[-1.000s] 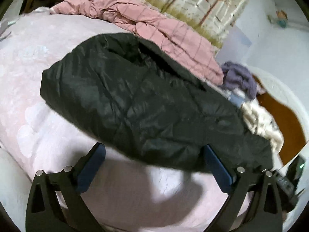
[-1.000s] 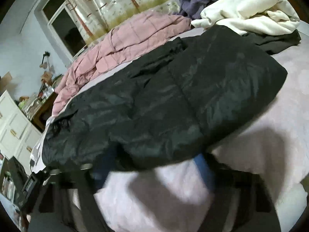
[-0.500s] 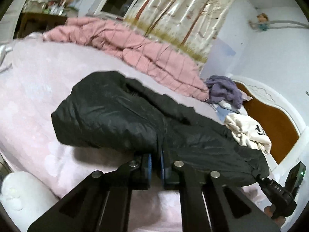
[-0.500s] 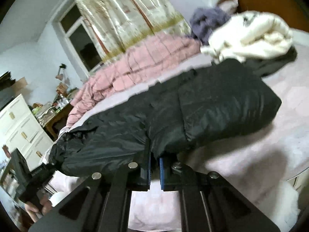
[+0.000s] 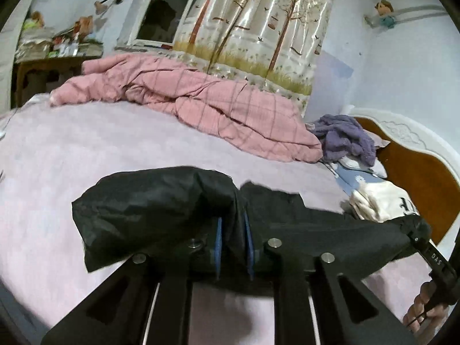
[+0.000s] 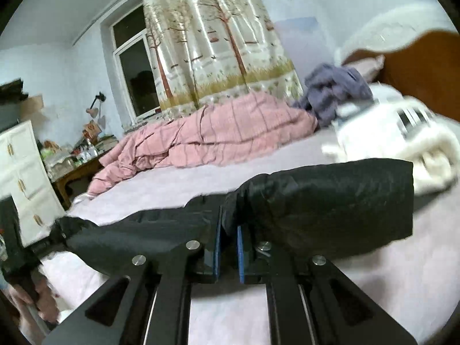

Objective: Fold large clothes

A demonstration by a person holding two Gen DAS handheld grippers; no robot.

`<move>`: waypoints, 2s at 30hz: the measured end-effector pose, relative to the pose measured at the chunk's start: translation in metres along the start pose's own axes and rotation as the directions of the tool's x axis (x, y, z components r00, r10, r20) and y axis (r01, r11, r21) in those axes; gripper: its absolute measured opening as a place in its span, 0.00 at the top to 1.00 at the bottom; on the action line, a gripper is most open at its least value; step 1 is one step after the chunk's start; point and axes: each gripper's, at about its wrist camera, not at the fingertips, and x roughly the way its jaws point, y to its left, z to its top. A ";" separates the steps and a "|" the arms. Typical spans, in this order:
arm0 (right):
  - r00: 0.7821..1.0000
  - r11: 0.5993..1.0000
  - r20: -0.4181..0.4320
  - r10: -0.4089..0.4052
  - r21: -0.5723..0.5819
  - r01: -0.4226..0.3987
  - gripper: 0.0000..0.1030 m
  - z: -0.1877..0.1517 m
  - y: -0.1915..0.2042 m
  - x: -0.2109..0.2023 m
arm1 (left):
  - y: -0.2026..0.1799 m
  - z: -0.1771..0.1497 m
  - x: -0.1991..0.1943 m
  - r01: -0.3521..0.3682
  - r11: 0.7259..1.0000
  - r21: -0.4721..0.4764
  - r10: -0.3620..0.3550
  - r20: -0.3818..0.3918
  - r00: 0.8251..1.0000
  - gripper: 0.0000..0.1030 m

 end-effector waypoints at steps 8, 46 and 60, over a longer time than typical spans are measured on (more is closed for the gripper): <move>0.995 0.998 -0.074 -0.067 0.012 0.068 0.92 0.034 -0.011 0.112 | 0.004 0.048 0.121 -0.011 1.000 0.012 0.012 -0.072 0.997 0.83; 0.964 0.958 -0.174 -0.202 -0.238 0.158 0.11 0.008 -0.028 0.208 | 0.071 0.047 0.191 -0.132 0.986 0.103 0.144 -0.126 0.981 0.44; 0.946 0.988 -0.284 -0.154 -0.035 0.150 0.11 0.002 -0.080 0.235 | 0.099 0.026 0.222 -0.195 0.980 0.031 0.198 -0.212 0.957 0.39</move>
